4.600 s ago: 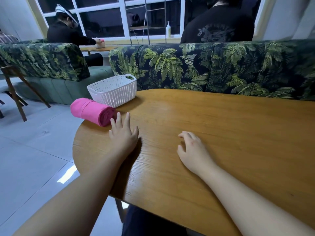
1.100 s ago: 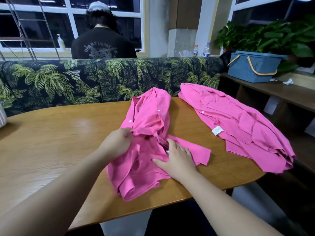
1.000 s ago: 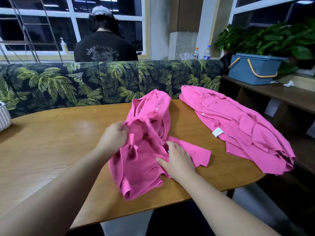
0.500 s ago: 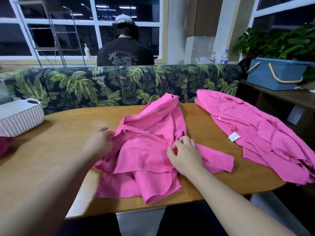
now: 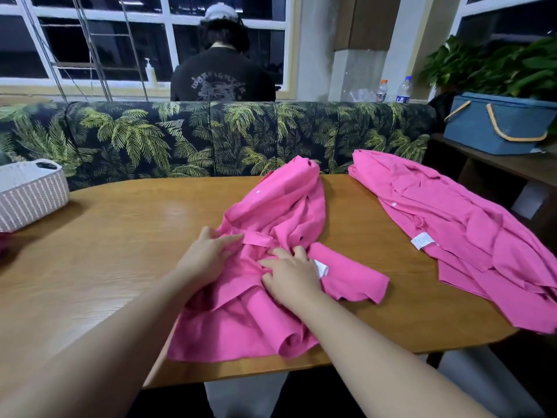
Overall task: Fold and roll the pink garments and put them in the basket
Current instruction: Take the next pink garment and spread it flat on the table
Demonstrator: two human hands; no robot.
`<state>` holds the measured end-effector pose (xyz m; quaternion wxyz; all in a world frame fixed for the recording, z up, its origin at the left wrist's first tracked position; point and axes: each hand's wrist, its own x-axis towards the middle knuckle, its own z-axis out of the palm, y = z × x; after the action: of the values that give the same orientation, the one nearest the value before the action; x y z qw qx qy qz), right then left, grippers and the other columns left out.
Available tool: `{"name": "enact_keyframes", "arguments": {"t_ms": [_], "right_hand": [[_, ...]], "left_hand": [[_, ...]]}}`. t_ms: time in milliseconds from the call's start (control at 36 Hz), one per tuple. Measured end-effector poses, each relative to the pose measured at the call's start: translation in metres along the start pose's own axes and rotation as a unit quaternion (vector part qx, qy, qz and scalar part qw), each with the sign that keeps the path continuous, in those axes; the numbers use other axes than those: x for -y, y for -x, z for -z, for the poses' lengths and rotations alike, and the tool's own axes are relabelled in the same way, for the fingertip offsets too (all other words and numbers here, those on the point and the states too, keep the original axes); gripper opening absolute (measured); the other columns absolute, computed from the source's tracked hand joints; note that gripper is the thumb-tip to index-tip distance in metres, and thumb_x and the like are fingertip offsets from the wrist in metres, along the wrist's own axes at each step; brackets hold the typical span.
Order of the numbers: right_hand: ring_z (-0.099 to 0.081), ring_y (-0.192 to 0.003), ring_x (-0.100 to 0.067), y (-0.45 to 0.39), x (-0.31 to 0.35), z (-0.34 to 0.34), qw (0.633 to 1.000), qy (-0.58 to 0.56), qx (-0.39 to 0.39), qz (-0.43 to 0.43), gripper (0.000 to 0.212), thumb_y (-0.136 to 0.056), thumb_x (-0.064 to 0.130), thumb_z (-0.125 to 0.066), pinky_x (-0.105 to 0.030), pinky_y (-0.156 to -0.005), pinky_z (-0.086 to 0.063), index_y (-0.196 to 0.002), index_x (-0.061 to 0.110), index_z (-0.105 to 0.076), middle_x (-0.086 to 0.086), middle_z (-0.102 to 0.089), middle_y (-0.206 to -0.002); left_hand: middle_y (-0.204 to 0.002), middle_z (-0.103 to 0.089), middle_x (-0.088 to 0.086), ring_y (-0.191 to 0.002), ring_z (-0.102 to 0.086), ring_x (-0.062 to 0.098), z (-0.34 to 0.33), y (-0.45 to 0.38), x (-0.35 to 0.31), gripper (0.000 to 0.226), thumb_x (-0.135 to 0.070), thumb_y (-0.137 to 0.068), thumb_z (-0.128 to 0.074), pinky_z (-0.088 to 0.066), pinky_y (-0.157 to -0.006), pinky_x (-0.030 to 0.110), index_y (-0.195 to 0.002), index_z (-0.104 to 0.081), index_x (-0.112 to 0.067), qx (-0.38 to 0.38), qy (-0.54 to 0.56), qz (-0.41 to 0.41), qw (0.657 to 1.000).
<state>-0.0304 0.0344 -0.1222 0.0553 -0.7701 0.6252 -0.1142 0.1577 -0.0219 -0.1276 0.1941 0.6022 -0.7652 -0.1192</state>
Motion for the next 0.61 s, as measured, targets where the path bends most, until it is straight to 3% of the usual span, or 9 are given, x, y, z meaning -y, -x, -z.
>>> {"name": "enact_keyframes", "arguments": {"t_ms": [83,139,222,333,389,444,500,556,611], "right_hand": [[-0.037,-0.118,-0.029,0.0,-0.01,0.003,1.0,-0.014,-0.003,0.02,0.036,-0.095,0.022,-0.046,-0.039,-0.099,-0.038,-0.127,0.031,-0.06,0.011,-0.046,-0.142],[-0.039,-0.116,-0.029,0.003,-0.019,0.004,1.0,-0.02,-0.007,0.017,0.036,-0.094,0.019,-0.045,-0.038,-0.098,-0.038,-0.125,0.029,-0.061,0.011,-0.049,-0.139],[-0.04,-0.115,-0.027,0.006,-0.032,0.007,1.0,-0.026,-0.015,-0.004,0.035,-0.095,0.02,-0.042,-0.036,-0.096,-0.04,-0.123,0.029,-0.062,0.008,-0.055,-0.134],[-0.043,-0.11,-0.025,0.016,-0.049,0.015,0.999,-0.005,-0.028,-0.029,0.03,-0.096,0.022,-0.042,-0.036,-0.09,-0.041,-0.113,0.029,-0.065,0.008,-0.058,-0.127],[-0.042,-0.112,-0.025,0.021,-0.053,0.019,0.999,0.011,-0.023,-0.039,0.03,-0.097,0.022,-0.041,-0.037,-0.09,-0.041,-0.113,0.03,-0.065,0.008,-0.057,-0.127],[-0.041,-0.117,-0.026,0.024,-0.05,0.023,0.999,0.019,-0.001,-0.047,0.032,-0.097,0.019,-0.04,-0.038,-0.093,-0.041,-0.115,0.031,-0.064,0.005,-0.056,-0.129],[-0.04,-0.121,-0.027,0.025,-0.043,0.026,0.999,0.013,0.005,-0.045,0.035,-0.095,0.019,-0.042,-0.038,-0.097,-0.04,-0.119,0.031,-0.063,0.005,-0.052,-0.134],[-0.042,-0.122,-0.028,0.026,-0.035,0.028,0.999,-0.017,-0.031,-0.04,0.034,-0.093,0.023,-0.044,-0.039,-0.102,-0.038,-0.121,0.028,-0.063,0.005,-0.042,-0.144],[-0.049,-0.119,-0.032,0.026,-0.029,0.028,0.994,-0.056,-0.084,-0.041,0.034,-0.093,0.026,-0.045,-0.041,-0.098,-0.042,-0.123,0.017,-0.057,-0.002,-0.029,-0.151]], "left_hand": [[-0.101,-0.039,0.009,-0.092,-0.051,0.027,0.003,0.007,0.005,0.034,-0.019,-0.098,-0.047,-0.04,-0.098,0.035,-0.13,-0.06,-0.021,-0.035,0.015,-0.014,0.999],[-0.096,-0.043,0.008,-0.084,-0.051,0.025,0.011,0.015,0.009,0.036,-0.032,-0.096,-0.047,-0.043,-0.082,0.032,-0.126,-0.063,-0.02,-0.052,0.0,-0.005,0.999],[-0.09,-0.056,0.003,-0.079,-0.058,0.025,0.028,0.025,0.023,0.039,-0.038,-0.087,-0.065,-0.052,-0.075,0.039,-0.114,-0.056,-0.012,-0.071,0.027,0.068,0.995],[-0.091,-0.052,0.018,-0.078,-0.058,0.035,0.051,0.044,0.045,0.031,-0.042,-0.094,-0.047,-0.043,-0.06,0.037,-0.088,-0.049,-0.012,-0.107,0.02,0.2,0.974],[-0.1,-0.049,0.023,-0.092,-0.055,0.039,0.058,0.053,0.055,0.026,-0.027,-0.099,-0.043,-0.043,-0.076,0.04,-0.078,-0.044,-0.011,-0.089,-0.056,0.206,0.973],[-0.11,-0.045,0.017,-0.104,-0.047,0.036,0.062,0.055,0.058,0.023,-0.024,-0.098,-0.041,-0.039,-0.089,0.039,-0.099,-0.06,-0.01,-0.075,-0.122,0.227,0.963],[-0.131,-0.038,0.013,-0.121,-0.037,0.035,0.064,0.051,0.054,0.031,-0.028,-0.096,-0.039,-0.034,-0.1,0.043,-0.12,-0.059,-0.023,-0.055,-0.179,0.224,0.957],[-0.147,-0.029,0.011,-0.134,-0.028,0.032,0.061,0.044,0.047,0.04,-0.044,-0.096,-0.04,-0.028,-0.108,0.049,-0.129,-0.053,-0.027,-0.036,-0.189,0.208,0.959],[-0.15,-0.031,0.008,-0.136,-0.031,0.029,0.054,0.038,0.032,0.07,-0.075,-0.082,-0.036,-0.027,-0.11,0.05,-0.136,-0.047,-0.032,-0.001,-0.156,0.155,0.976]]}}
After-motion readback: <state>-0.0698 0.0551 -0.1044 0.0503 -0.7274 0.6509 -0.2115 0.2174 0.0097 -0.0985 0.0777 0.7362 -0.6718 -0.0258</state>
